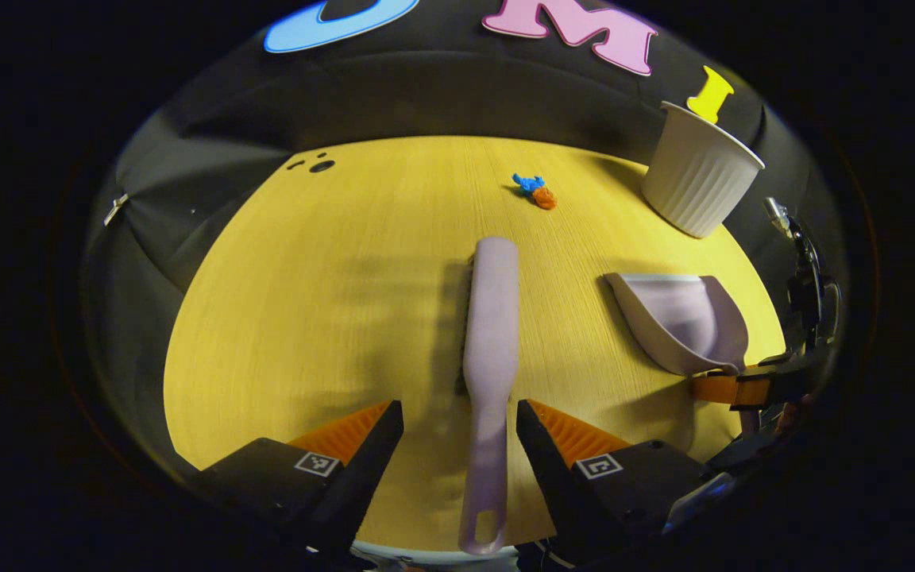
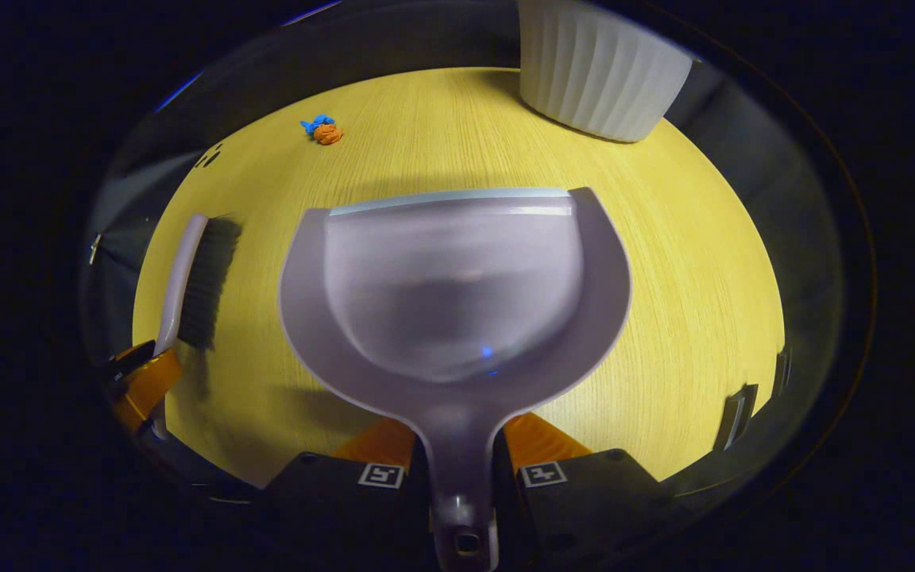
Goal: Pick up the small broom and dustpan from the desktop, sweep the trash into the dustpan with the broom, and then empty the trash into the garbage bin.
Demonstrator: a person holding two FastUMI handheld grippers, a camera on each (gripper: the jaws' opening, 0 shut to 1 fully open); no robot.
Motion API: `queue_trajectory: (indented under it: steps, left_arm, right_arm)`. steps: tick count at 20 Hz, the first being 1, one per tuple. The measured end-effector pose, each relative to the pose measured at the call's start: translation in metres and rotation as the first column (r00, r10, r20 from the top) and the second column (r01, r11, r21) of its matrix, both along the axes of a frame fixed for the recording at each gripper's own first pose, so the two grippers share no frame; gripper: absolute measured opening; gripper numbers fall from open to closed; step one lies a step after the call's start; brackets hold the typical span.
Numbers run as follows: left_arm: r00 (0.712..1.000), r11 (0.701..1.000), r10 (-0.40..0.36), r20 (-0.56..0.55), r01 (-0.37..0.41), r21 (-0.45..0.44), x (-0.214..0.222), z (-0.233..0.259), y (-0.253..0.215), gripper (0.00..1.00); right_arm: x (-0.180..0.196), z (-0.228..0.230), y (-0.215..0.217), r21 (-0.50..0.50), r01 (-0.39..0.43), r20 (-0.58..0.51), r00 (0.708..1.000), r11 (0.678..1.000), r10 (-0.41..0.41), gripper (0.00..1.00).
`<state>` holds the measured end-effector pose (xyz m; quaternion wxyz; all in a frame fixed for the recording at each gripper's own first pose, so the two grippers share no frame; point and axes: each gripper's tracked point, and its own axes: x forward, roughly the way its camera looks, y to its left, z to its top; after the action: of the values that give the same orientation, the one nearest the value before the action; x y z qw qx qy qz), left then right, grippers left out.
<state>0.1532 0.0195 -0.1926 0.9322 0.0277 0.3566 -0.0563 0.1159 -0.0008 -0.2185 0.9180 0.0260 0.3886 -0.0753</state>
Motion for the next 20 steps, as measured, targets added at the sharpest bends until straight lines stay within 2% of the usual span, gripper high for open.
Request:
queue_trajectory:
  steps: [2,4,5,6,7,8,9,10,12,13,14,16,17,18,20]
  left_arm:
    - [0.999,1.000,-0.011,-0.032,0.012,0.024,0.007,-0.007,-0.005,0.92]
    - [0.998,0.998,-0.014,-0.065,0.018,0.063,0.012,-0.015,-0.007,0.90]
    - [0.997,0.996,-0.015,-0.077,0.021,0.082,0.014,-0.019,-0.008,0.89]
    - [0.996,0.995,-0.016,-0.089,0.025,0.094,0.018,-0.025,-0.009,0.87]
    - [0.994,0.995,-0.016,-0.106,0.026,0.095,0.019,-0.030,-0.011,0.81]
    - [0.995,0.996,-0.010,-0.098,0.019,0.082,0.021,-0.031,-0.015,0.77]
    - [0.996,0.997,-0.007,-0.085,0.014,0.074,0.024,-0.029,-0.015,0.69]
    - [0.996,0.997,0.000,-0.085,0.007,0.079,0.025,-0.030,-0.016,0.64]
    - [0.997,0.997,0.020,-0.080,-0.014,0.075,0.026,-0.027,-0.015,0.42]
    - [0.996,0.997,0.026,-0.082,-0.020,0.078,0.027,-0.026,-0.016,0.31]
    - [0.996,0.997,0.028,-0.079,-0.022,0.076,0.029,-0.027,-0.017,0.30]
    - [0.996,0.998,0.048,-0.070,-0.044,0.052,0.034,-0.023,-0.017,0.29]
    - [0.996,0.997,0.061,-0.061,-0.059,0.044,0.036,-0.019,-0.015,0.27]
    - [0.996,0.997,0.071,-0.046,-0.069,0.042,0.041,-0.011,-0.013,0.29]
    - [0.998,0.997,0.063,-0.022,-0.062,0.049,0.056,0.003,-0.010,0.29]
  right_arm:
    - [-0.002,0.001,0.000,0.038,-0.034,-0.016,0.999,0.999,0.034,0.33]
    - [-0.004,0.000,-0.001,0.086,-0.061,-0.037,0.997,0.994,0.065,0.36]
    - [-0.005,-0.001,-0.001,0.099,-0.072,-0.048,0.996,0.992,0.077,0.31]
    - [-0.006,-0.001,-0.003,0.101,-0.083,-0.055,0.995,0.991,0.089,0.36]
    - [-0.007,-0.002,-0.004,0.092,-0.095,-0.058,0.993,0.991,0.101,0.36]
    - [-0.008,-0.002,-0.006,0.074,-0.110,-0.058,0.992,0.991,0.114,0.31]
    - [-0.007,-0.004,-0.008,0.059,-0.120,-0.058,0.991,0.991,0.124,0.36]
    - [-0.006,-0.003,-0.011,0.050,-0.128,-0.048,0.990,0.991,0.130,0.36]
    - [-0.007,-0.002,-0.013,0.035,-0.143,-0.037,0.989,0.989,0.144,0.36]
    - [-0.007,-0.001,-0.015,0.028,-0.153,-0.037,0.987,0.988,0.154,0.40]
    - [-0.010,0.001,-0.017,0.028,-0.157,-0.036,0.987,0.987,0.158,0.36]
    - [-0.012,0.005,-0.020,0.016,-0.173,-0.025,0.984,0.985,0.174,0.36]
    - [-0.012,0.008,-0.021,0.001,-0.188,-0.019,0.982,0.982,0.188,0.40]
    - [-0.012,0.012,-0.024,-0.013,-0.204,-0.011,0.979,0.979,0.204,0.36]
    - [-0.016,0.022,-0.031,-0.039,-0.240,-0.002,0.971,0.970,0.240,0.36]
